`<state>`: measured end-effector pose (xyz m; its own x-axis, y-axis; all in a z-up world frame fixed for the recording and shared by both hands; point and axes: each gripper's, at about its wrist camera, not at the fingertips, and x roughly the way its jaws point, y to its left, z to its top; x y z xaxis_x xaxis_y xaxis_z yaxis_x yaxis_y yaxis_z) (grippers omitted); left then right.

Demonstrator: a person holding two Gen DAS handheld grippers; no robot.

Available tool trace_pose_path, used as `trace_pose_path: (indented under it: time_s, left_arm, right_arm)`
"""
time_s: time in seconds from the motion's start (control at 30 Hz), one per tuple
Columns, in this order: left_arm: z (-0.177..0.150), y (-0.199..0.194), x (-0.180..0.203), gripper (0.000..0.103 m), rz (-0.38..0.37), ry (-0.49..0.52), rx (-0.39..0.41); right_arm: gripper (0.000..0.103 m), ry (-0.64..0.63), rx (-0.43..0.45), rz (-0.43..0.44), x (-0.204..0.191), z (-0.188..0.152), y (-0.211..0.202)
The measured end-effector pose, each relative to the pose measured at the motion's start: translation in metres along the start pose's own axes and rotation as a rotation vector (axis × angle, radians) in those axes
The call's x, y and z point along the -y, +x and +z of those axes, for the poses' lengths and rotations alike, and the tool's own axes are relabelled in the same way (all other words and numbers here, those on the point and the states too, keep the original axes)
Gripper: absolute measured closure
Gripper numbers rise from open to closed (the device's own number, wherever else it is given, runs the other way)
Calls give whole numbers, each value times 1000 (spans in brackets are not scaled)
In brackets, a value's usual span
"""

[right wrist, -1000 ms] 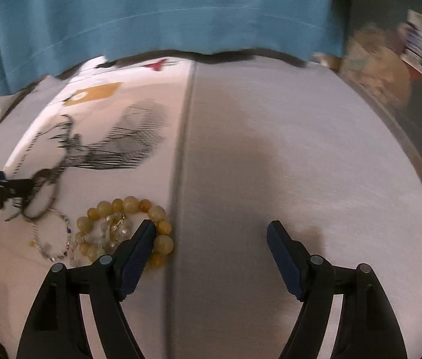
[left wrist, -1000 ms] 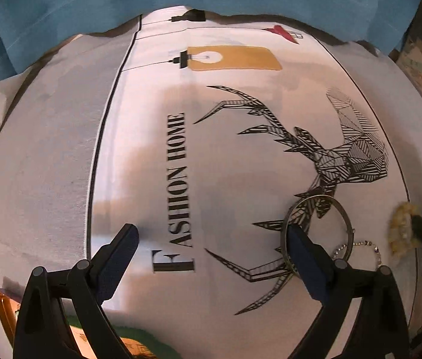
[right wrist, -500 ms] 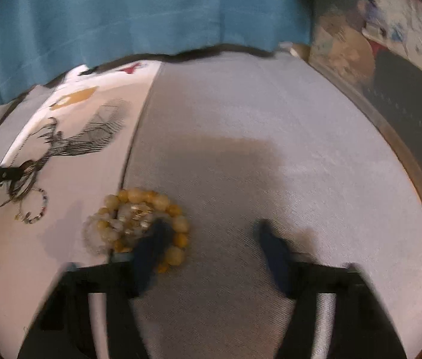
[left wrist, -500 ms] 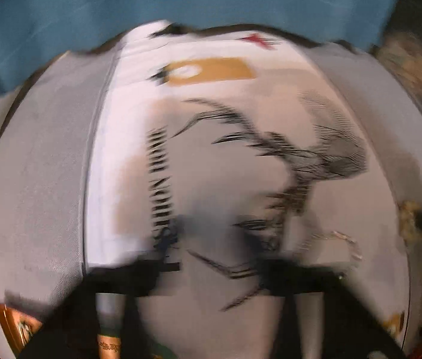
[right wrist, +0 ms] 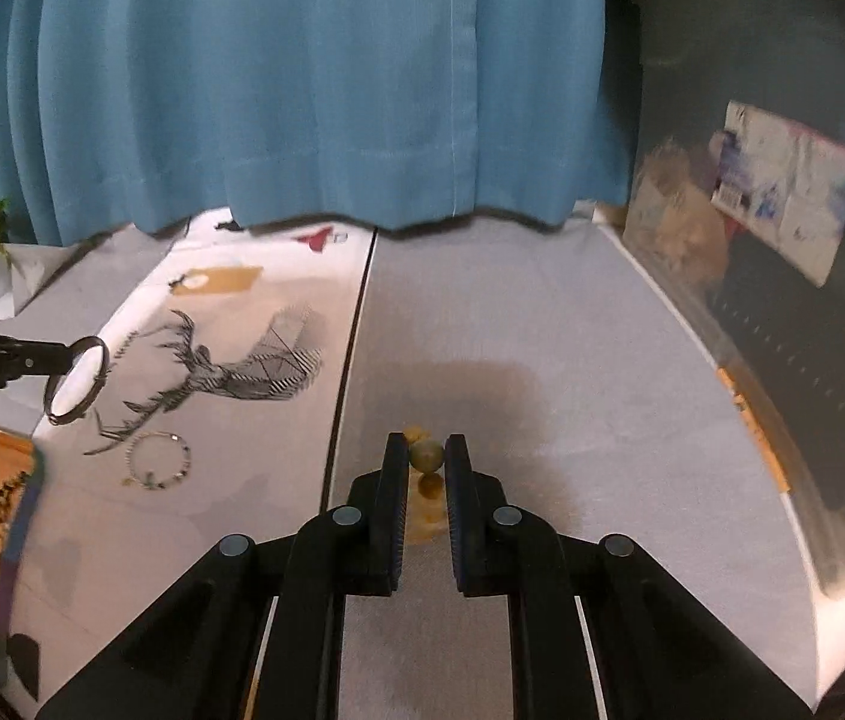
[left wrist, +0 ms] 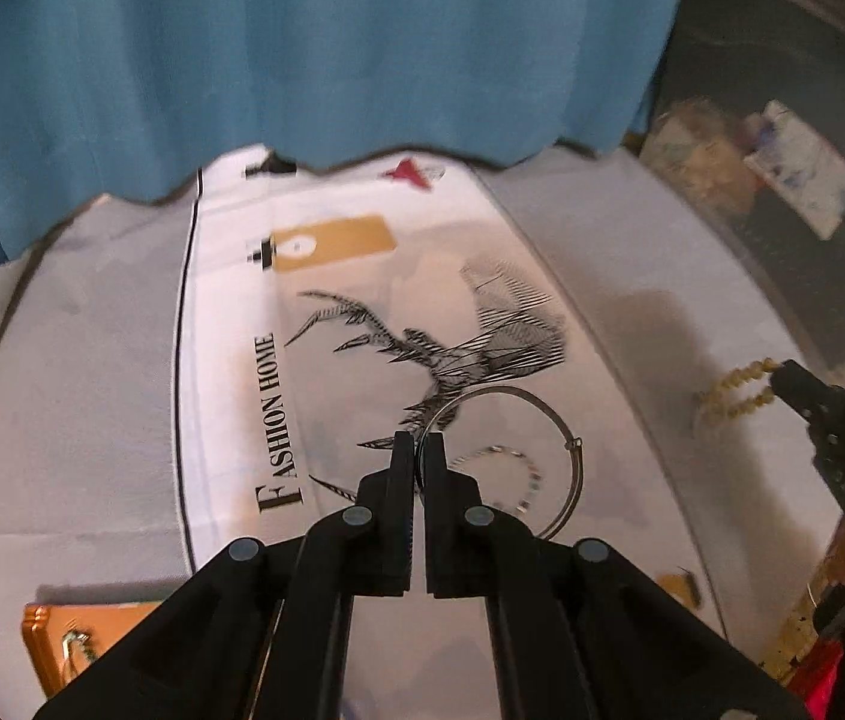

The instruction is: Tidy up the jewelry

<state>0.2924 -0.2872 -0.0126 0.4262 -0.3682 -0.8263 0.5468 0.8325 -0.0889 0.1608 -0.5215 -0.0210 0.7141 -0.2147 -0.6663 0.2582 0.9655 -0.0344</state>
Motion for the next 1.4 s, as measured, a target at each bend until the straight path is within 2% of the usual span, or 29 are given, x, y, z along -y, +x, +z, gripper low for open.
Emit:
trace_pose_path:
  time_s: [0.1, 0.23, 0.33, 0.47, 0.63, 0.67, 0.73, 0.83, 0.93, 0.97, 1.0, 1.13, 1.17, 1.3, 1.4]
  left_arm:
    - [-7, -30, 4, 102, -2, 10, 33]
    - [-23, -56, 4, 102, -6, 1, 48]
    - [-34, -66, 2, 102, -14, -17, 46]
    - [-47, -67, 1, 102, -10, -18, 29]
    - [-56, -54, -1, 102, -11, -27, -6]
    - [-56, -50, -1, 102, -11, -29, -13]
    - [-57, -43, -2, 102, -11, -30, -20]
    - [-56, -31, -1, 102, -12, -31, -36]
    - [-57, -17, 0, 102, -13, -30, -60]
    - [-58, -13, 1, 102, -12, -30, -67]
    - [-58, -8, 1, 102, -11, -30, -75]
    - [-61, 4, 4, 102, -12, -26, -95]
    - [-61, 5, 4, 102, -11, -24, -97]
    - [-61, 12, 3, 102, -9, -26, -105]
    - [-61, 16, 0, 102, -11, -33, -112]
  right_arm:
    - [90, -3, 21, 8, -2, 3, -24]
    - [90, 25, 49, 78, 1, 6, -56]
    - [90, -79, -91, 54, -15, -10, -41]
    - [90, -39, -217, 27, -9, -51, -13]
    - [90, 11, -270, -56, 9, -74, 6]
    - [90, 42, -281, -97, 21, -79, 10]
    - [88, 69, -278, -101, 28, -80, 10]
    - [75, 116, -248, -49, 38, -80, 2]
    - [65, 77, -183, 33, 29, -77, -11]
    - [65, 62, -174, 51, 24, -77, -13]
    - [65, 28, -190, 110, 13, -80, -9]
    - [65, 2, -217, 173, -4, -86, -3]
    - [65, -29, -191, 190, -16, -88, -5]
    - [65, -65, -147, 228, -32, -86, -8]
    - [65, -97, -162, 238, -45, -86, 2]
